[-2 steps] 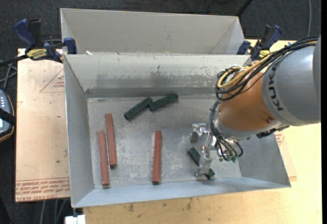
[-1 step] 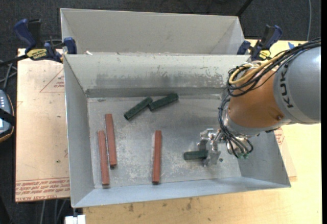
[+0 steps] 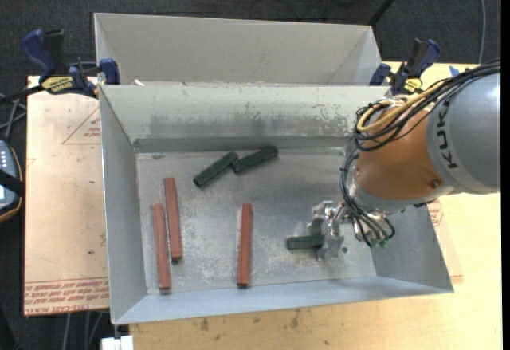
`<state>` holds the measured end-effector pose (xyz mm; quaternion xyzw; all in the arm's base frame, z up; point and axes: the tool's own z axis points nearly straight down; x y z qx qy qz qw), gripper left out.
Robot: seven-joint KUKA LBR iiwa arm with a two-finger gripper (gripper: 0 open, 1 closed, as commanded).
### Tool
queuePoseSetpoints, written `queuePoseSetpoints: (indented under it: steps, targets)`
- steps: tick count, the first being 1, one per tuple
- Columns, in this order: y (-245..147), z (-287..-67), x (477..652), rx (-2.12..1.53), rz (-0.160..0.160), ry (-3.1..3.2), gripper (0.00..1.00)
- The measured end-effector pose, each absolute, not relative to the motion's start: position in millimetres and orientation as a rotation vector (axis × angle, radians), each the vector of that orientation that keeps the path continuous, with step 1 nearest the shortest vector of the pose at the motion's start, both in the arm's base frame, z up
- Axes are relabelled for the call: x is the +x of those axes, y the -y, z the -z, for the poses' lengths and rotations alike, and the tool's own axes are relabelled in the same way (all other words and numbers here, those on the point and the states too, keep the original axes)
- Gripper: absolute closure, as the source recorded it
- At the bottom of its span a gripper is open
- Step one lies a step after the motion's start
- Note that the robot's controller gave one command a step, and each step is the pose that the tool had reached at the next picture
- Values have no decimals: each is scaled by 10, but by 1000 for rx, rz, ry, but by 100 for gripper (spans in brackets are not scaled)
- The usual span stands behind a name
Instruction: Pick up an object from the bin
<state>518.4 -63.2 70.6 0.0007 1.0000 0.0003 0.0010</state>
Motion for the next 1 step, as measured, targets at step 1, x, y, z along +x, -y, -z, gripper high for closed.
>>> queuePoseSetpoints:
  steps: [1]
  targets:
    - [600, -2683, 4879, 14, -1, -3144, 100]
